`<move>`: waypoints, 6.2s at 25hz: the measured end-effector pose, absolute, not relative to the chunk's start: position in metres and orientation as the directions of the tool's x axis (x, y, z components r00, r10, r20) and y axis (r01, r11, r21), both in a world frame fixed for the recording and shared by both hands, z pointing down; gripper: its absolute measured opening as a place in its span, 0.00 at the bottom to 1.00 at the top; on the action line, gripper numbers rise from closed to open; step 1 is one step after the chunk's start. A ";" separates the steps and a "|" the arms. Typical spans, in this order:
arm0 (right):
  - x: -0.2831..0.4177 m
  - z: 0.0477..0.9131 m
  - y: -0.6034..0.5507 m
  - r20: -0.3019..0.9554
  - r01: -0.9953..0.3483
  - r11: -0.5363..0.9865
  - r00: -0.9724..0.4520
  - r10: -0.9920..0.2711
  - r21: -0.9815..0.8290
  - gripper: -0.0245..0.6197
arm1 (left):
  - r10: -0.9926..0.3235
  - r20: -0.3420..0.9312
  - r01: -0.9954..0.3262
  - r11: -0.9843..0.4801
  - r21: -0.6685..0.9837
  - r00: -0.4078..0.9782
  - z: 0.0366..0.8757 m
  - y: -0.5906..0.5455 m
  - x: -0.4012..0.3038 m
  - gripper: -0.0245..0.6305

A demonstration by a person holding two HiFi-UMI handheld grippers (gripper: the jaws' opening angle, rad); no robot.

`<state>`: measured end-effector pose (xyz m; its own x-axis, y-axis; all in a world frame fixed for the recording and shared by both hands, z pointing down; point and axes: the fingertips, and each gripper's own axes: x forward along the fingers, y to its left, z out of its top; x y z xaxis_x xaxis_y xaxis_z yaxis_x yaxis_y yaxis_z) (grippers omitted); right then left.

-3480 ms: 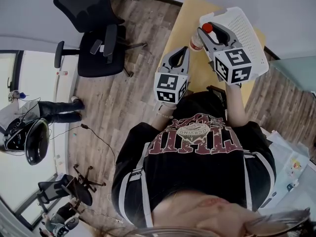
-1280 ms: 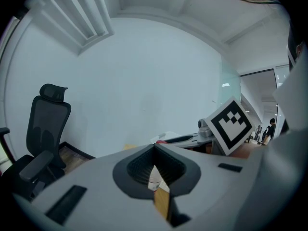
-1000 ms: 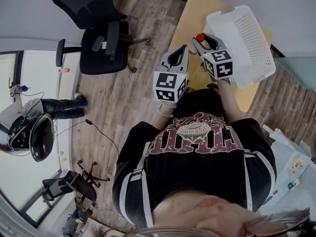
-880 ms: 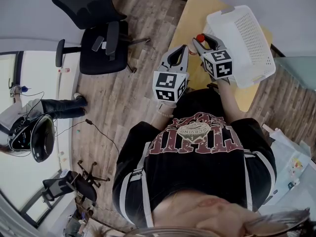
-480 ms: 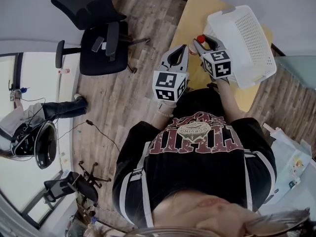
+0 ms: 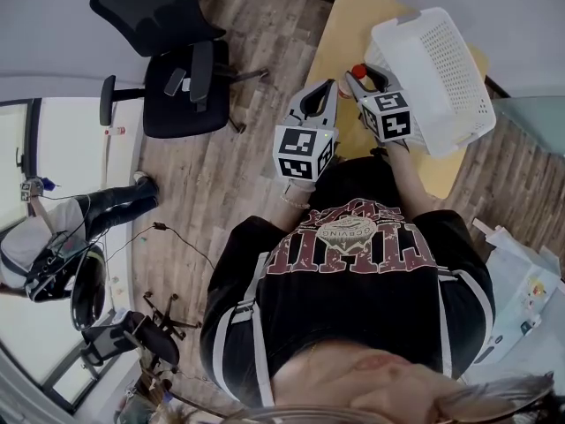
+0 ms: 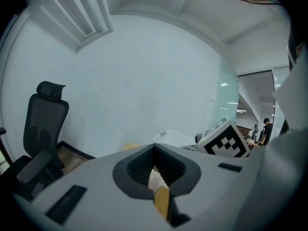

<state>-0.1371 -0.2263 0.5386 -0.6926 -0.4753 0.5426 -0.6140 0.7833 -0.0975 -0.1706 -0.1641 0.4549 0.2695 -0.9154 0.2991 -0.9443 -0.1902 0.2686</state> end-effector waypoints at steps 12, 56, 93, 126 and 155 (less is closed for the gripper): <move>-0.135 0.537 -0.212 0.538 -0.609 0.791 -0.687 -0.489 -0.059 0.29 | -0.913 0.286 -0.939 -0.218 0.266 0.293 0.451 -0.164 -0.163 0.11; -0.131 0.512 -0.202 0.449 -0.625 0.778 -0.712 -0.540 -0.055 0.29 | -0.890 0.279 -0.921 -0.289 0.263 0.359 0.455 -0.167 -0.152 0.11; -0.088 0.460 -0.200 0.313 -0.694 0.719 -0.691 -0.651 -0.038 0.10 | -0.870 0.268 -0.900 -0.348 0.261 0.414 0.447 -0.164 -0.117 0.11; 0.008 0.448 -0.208 0.278 -0.838 0.541 -0.536 -0.797 -0.068 0.07 | -0.756 0.255 -0.797 -0.557 0.233 0.603 0.437 -0.184 -0.030 0.11; 0.067 0.449 -0.197 0.294 -0.910 0.408 -0.409 -0.864 -0.067 0.07 | -0.652 0.258 -0.701 -0.677 0.226 0.713 0.437 -0.181 0.026 0.11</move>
<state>0.0667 -0.1965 0.4493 -0.4093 -0.8639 0.2936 -0.9103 0.4084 -0.0672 0.0261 -0.1812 0.4374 0.7128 -0.6520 0.2585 -0.7008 -0.6767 0.2257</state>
